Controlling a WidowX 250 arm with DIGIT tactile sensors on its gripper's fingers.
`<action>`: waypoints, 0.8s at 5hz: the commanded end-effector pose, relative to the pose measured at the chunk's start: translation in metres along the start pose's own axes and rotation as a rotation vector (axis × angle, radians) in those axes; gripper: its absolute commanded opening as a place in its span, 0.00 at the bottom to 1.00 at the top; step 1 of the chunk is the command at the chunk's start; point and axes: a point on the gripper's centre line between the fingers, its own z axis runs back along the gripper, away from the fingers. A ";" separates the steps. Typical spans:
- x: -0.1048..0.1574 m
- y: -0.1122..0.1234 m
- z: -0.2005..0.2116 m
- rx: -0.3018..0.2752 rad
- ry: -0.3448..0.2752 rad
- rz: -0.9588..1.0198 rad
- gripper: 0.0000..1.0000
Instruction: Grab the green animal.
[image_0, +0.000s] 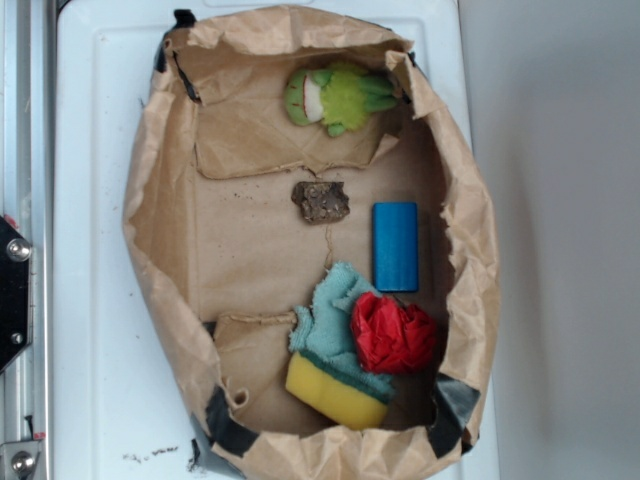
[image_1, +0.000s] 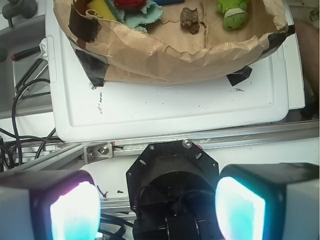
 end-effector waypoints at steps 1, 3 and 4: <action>0.000 0.000 0.000 0.000 0.000 0.000 1.00; 0.097 0.008 -0.042 0.010 -0.050 0.136 1.00; 0.133 0.020 -0.057 0.005 -0.053 0.151 1.00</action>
